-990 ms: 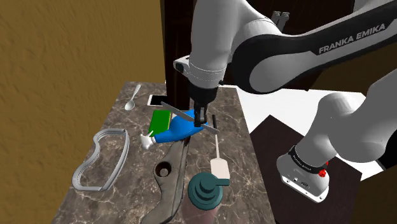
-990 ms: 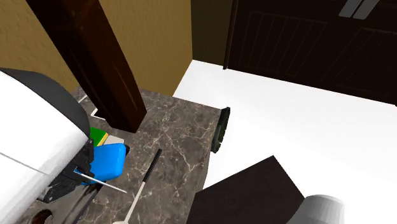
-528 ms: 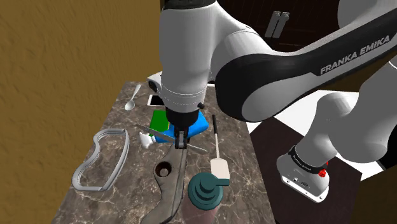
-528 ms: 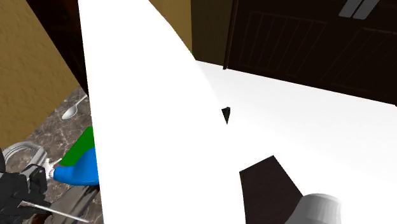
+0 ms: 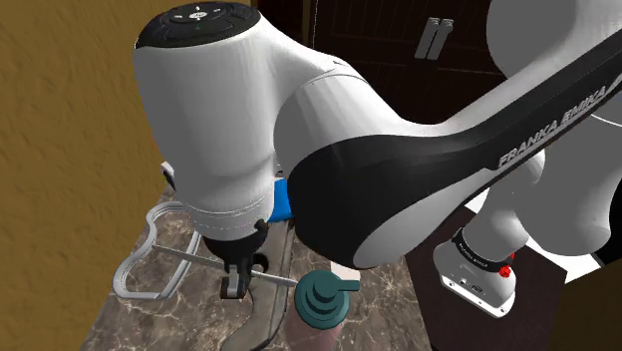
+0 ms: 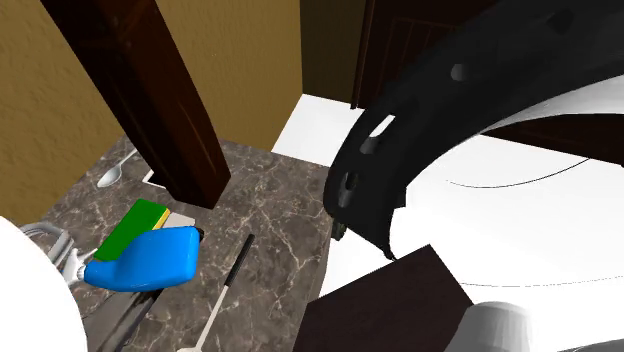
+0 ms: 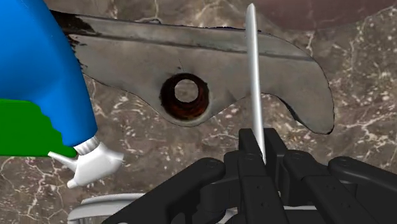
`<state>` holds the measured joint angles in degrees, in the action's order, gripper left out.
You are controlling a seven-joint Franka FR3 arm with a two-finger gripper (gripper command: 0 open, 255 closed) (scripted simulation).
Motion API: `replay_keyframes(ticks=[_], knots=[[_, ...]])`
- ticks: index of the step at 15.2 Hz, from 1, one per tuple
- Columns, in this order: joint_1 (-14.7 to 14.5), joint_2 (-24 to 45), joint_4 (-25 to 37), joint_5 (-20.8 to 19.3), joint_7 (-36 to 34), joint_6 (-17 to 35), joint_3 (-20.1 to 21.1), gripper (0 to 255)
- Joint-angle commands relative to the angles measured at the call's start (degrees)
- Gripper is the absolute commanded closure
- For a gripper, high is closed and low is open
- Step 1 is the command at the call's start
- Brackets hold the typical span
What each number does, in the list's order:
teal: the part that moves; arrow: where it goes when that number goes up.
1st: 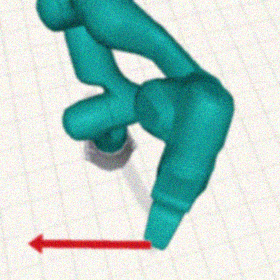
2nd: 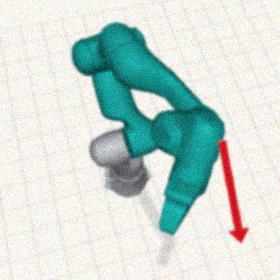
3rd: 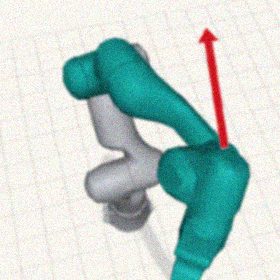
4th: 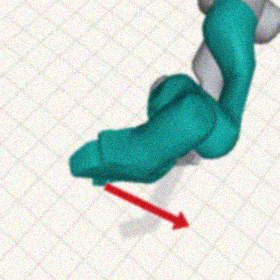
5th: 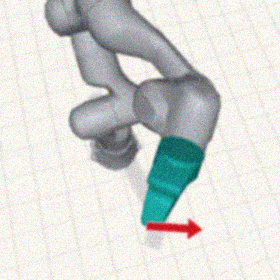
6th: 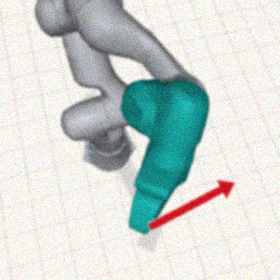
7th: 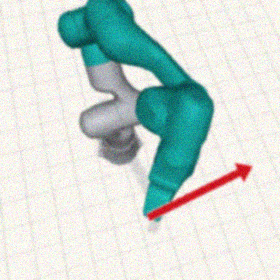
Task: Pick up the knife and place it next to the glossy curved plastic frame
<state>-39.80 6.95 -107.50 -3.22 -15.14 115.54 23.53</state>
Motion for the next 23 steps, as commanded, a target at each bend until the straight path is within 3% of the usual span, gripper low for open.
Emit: replay_keyframes(ticks=[1,9,23], knots=[[-1.6,4.1,4.6,-2.0,-2.8,-0.9,0.7,255],[-10.5,20.6,27.2,-8.9,-11.5,-8.6,1.3,255],[-10.4,23.1,20.0,-10.3,-12.6,0.8,0.4,255]])
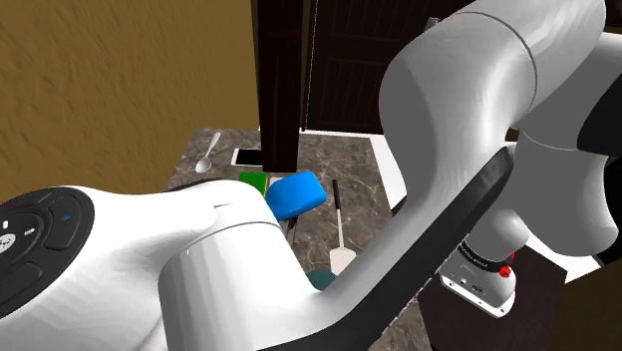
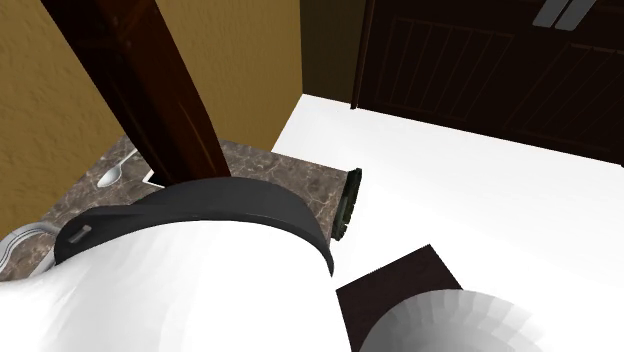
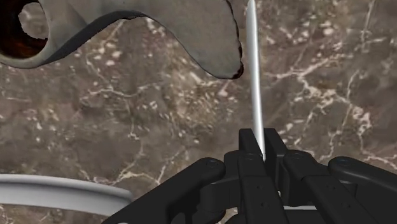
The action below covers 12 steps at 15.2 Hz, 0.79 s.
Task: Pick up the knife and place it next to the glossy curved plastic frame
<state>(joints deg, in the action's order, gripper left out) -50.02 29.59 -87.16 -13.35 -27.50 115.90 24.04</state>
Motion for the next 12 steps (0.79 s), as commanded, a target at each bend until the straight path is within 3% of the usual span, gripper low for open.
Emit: replay_keyframes(ticks=[1,6,12], knots=[[-0.2,0.7,-0.7,-0.3,-0.3,1.1,-0.2,255],[-0.3,2.2,-2.4,-1.1,-0.8,4.2,-0.6,255],[-0.3,2.2,-2.4,-1.1,-0.8,4.2,-0.6,255]])
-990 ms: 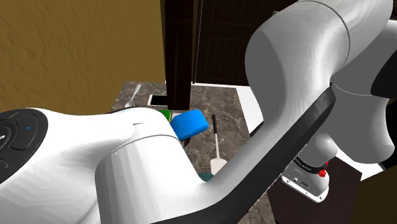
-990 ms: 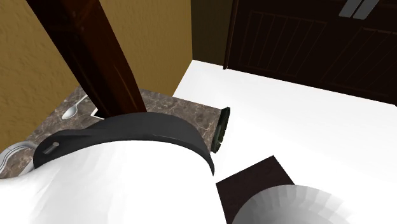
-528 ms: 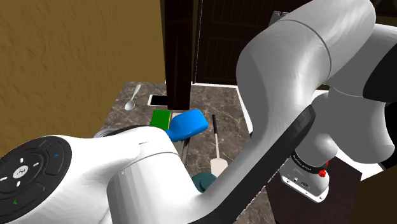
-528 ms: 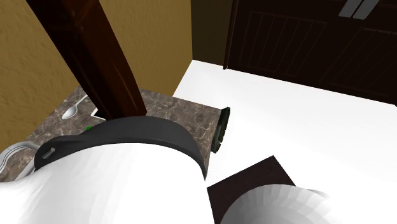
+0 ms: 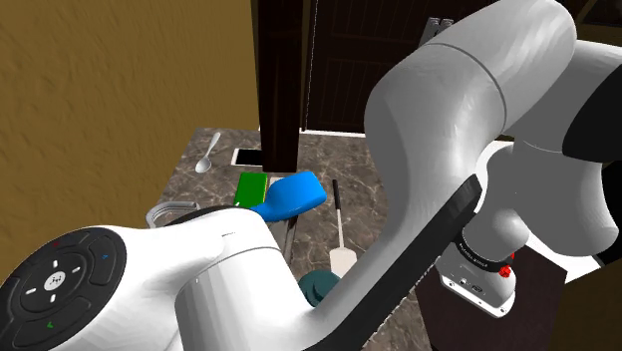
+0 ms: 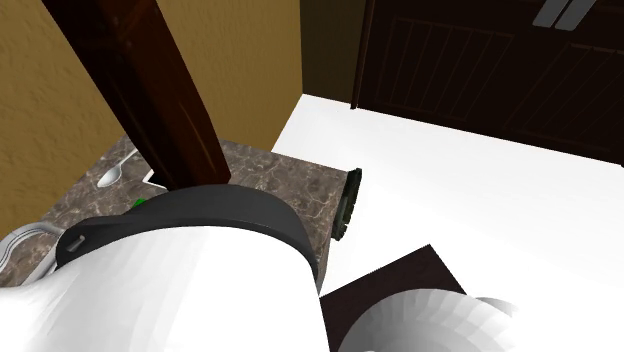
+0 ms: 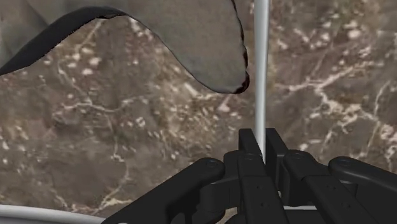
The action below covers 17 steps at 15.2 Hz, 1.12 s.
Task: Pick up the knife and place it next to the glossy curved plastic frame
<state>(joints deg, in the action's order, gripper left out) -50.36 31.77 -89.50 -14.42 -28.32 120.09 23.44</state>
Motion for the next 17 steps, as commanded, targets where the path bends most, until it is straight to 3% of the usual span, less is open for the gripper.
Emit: replay_keyframes(ticks=[1,2,7,11,17], knots=[[0.0,0.0,-0.1,0.0,0.0,0.0,0.0,255],[0.0,0.0,-0.1,0.0,0.0,0.0,0.0,0],[0.0,0.0,-0.1,0.0,0.0,0.0,0.0,0],[0.3,-2.8,3.0,1.4,0.9,-5.7,0.8,0],[0.3,-2.8,3.0,1.4,0.9,-5.7,0.8,0]])
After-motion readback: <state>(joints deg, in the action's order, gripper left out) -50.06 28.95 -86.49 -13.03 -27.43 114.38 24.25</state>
